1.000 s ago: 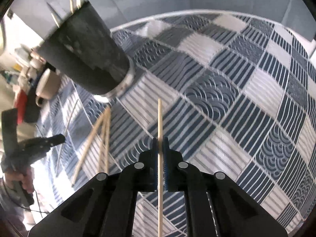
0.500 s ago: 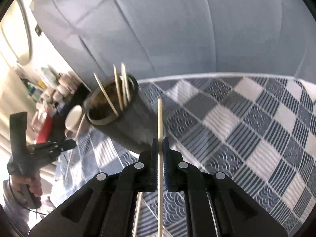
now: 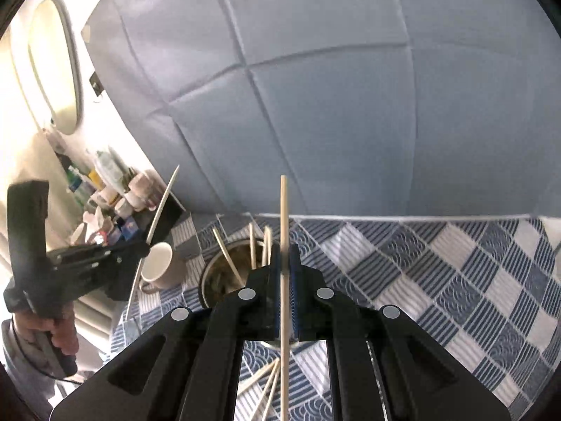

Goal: Organize utensils
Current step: 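Lift left tool's white stick over the black holder while right tool carries its wooden stick there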

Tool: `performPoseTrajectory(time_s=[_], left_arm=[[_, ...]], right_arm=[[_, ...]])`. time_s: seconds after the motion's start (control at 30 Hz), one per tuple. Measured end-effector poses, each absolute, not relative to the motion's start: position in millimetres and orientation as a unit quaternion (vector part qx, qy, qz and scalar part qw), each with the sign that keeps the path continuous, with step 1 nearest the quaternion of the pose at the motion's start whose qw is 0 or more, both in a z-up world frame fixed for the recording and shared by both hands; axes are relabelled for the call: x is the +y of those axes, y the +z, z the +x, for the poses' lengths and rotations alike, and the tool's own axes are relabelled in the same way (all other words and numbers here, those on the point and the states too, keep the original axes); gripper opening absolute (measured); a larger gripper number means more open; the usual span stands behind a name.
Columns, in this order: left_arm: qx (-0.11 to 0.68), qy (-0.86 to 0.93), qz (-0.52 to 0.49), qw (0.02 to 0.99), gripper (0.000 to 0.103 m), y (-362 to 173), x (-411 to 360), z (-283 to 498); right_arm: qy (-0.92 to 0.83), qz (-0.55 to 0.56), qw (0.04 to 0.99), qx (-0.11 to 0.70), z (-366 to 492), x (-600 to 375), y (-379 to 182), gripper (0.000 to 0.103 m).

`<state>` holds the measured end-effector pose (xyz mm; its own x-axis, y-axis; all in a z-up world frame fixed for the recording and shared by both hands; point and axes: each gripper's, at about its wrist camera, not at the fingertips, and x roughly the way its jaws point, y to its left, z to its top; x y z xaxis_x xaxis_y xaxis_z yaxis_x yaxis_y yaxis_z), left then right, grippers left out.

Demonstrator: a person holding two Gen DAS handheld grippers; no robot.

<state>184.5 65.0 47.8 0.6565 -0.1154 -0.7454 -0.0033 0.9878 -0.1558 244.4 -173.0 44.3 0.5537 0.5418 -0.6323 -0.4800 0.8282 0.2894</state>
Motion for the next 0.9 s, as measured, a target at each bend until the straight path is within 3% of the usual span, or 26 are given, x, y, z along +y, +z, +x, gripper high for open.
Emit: performPoseTrajectory(time_s=[0.5,0.9], left_arm=[[0.355,-0.085,-0.126,0.922,0.005,54,42,229],[0.282,-0.114,-0.167,0.938,0.005,23,41,235]], right_arm=[[0.299,0.064,0.894,0.328,290,-150,77,0.005],[0.341,0.098,0.881,0.314,317,-121,44,0.005]])
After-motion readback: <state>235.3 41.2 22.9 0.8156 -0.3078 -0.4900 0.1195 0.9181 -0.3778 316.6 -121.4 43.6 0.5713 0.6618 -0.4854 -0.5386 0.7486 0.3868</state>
